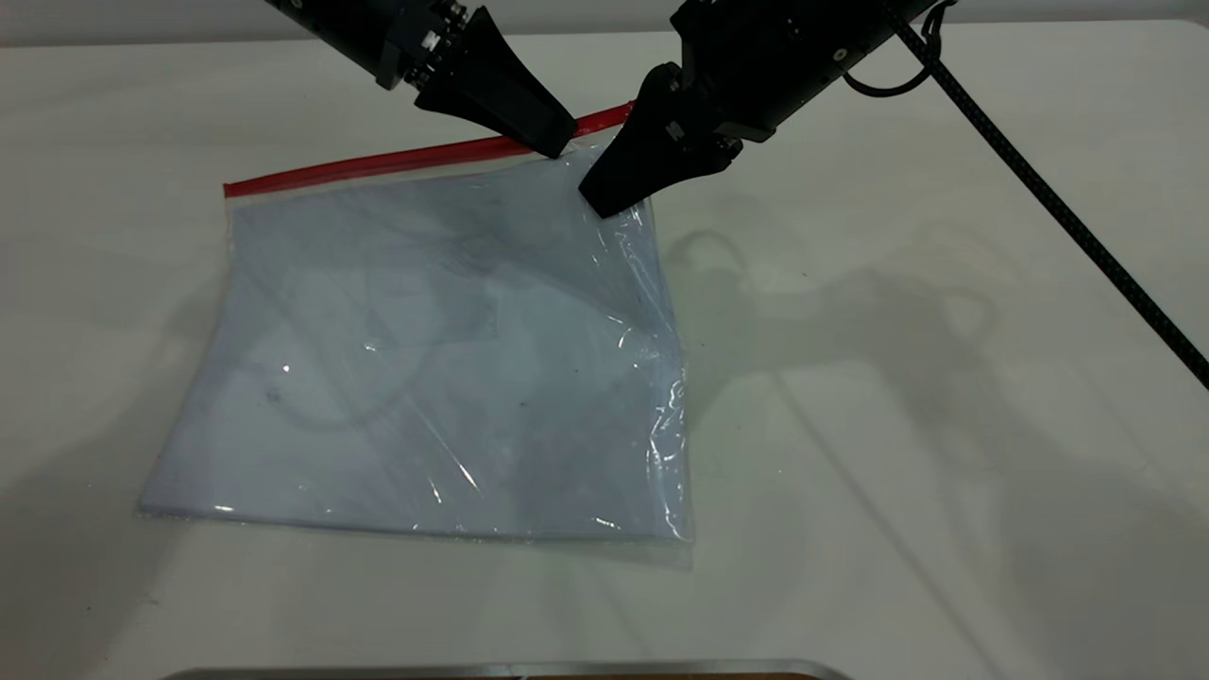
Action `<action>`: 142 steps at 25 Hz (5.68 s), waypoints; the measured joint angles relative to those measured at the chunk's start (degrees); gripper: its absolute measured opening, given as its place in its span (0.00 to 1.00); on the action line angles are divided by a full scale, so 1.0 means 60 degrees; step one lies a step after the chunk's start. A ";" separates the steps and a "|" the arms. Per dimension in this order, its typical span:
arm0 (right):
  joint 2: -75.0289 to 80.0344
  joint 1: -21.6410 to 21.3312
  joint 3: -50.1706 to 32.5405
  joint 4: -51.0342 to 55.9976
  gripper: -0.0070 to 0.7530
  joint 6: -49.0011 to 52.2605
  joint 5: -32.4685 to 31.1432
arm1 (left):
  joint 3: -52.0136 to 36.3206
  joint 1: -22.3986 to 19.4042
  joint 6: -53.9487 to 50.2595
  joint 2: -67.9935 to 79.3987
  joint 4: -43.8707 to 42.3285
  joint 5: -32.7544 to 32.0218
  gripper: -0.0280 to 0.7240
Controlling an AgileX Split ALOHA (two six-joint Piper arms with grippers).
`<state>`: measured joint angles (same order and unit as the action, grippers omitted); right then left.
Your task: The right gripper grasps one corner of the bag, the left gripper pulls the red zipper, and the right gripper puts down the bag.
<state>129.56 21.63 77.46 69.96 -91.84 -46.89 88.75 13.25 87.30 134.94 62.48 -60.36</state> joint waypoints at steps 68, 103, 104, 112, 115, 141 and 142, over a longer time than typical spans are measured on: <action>0.0870 -0.2100 -0.0075 0.3901 0.29 -0.2068 0.1793 | 0.0029 -0.2469 -0.5514 -0.2793 -0.3732 0.0296 0.55; -0.6214 0.1107 -0.1839 -0.9047 0.46 1.4079 -0.3634 | -0.7198 -0.2469 -1.1764 -1.7125 -0.9205 -0.1088 0.55; -0.6604 0.1204 -0.1839 -0.9083 0.46 1.4255 -0.3649 | -0.7600 -0.2469 -1.1764 -1.7460 -0.9290 -0.1088 0.55; -0.9859 0.1954 -0.2060 -0.9119 0.46 1.4944 -0.3849 | -0.9798 -0.2469 -1.2338 -1.9881 -0.9336 -0.1055 0.55; -1.1113 0.2097 -0.2781 -0.9302 0.46 1.5161 -0.3889 | -0.9811 -0.2469 -1.2615 -2.0418 -0.9336 -0.1048 0.55; -1.8141 0.2104 -0.8145 -1.1311 0.46 1.4516 -0.3023 | -1.0132 -0.2469 -1.2755 -2.0680 -0.8748 -0.0806 0.55; -1.8304 0.2043 -0.8147 -1.1311 0.46 1.4516 -0.3023 | -1.0132 -0.2469 -1.2755 -2.0691 -0.8748 -0.0806 0.55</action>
<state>19.74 33.89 28.58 2.09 -4.74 -65.03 27.96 -1.56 10.77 10.79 10.00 -65.20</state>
